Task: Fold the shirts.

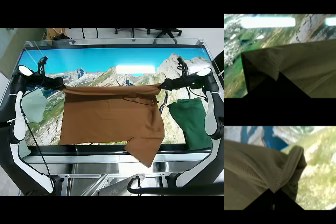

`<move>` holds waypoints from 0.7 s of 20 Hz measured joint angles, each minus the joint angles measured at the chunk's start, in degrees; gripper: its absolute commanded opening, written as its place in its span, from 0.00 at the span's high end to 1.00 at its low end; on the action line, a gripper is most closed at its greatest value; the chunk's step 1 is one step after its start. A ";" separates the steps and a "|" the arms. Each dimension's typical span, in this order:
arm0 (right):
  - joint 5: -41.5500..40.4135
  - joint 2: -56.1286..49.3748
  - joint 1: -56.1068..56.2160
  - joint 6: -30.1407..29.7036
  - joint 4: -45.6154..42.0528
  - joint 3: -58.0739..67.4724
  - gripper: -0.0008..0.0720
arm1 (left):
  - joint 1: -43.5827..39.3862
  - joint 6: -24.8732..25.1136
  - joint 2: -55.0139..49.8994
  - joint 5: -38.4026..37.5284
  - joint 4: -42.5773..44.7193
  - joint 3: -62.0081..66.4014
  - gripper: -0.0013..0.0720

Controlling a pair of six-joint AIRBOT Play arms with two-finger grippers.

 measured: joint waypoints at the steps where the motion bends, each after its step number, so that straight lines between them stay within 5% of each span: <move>1: 0.04 0.28 -0.02 0.20 -0.57 -1.77 0.96 | 0.00 -0.24 0.00 -0.11 0.33 -1.38 0.97; 8: -3.98 1.01 -0.07 0.17 -1.77 -11.06 0.91 | -0.26 -0.83 -0.11 2.25 1.14 -8.46 0.95; 10: -4.61 1.25 -0.09 0.15 -0.28 -11.65 0.55 | -0.33 -0.83 -0.11 2.14 1.16 -8.44 0.04; 12: -4.17 2.14 -0.15 0.13 1.36 -11.50 0.45 | -0.31 -1.79 -0.11 -0.35 1.16 -6.60 0.04; 14: -2.58 4.22 -0.76 0.17 2.32 -10.86 0.45 | 0.15 -3.04 0.02 -4.96 1.16 -3.23 0.09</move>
